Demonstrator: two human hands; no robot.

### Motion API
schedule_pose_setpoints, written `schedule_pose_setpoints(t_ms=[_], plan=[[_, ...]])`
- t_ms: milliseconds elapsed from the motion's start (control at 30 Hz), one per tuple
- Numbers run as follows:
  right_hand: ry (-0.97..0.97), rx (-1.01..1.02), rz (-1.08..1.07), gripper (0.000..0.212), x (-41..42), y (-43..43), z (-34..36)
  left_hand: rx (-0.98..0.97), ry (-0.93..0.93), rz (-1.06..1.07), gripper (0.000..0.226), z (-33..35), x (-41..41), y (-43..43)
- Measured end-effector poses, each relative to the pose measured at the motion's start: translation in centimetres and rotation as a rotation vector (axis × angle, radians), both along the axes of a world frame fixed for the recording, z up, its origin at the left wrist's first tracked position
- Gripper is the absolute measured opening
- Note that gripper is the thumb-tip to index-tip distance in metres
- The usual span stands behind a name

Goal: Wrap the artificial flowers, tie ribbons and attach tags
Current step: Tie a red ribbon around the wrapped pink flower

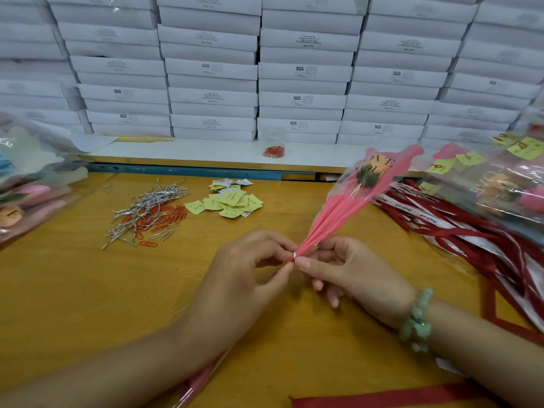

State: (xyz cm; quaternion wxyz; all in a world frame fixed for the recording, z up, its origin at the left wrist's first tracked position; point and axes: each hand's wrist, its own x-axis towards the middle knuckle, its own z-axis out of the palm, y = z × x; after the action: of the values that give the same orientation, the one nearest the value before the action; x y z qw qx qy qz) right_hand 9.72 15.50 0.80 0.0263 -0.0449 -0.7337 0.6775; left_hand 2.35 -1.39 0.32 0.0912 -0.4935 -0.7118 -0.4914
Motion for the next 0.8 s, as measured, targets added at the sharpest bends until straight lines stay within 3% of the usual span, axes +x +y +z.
schedule_pose_setpoints(t_ms=[100,333,800], plan=[[0.049,0.009,-0.046,0.044,0.11,-0.37,-0.37,0.02,-0.045,-0.001,0.007,-0.02,-0.08,-0.05],[0.061,0.089,-0.008,0.014,0.24,-0.72,-0.35,-0.035,-0.006,0.087,0.006,-0.04,-0.17,-0.06],[0.145,0.307,-0.068,0.027,0.19,-1.0,-0.39,-0.072,0.005,0.127,0.007,-0.15,-0.43,0.0]])
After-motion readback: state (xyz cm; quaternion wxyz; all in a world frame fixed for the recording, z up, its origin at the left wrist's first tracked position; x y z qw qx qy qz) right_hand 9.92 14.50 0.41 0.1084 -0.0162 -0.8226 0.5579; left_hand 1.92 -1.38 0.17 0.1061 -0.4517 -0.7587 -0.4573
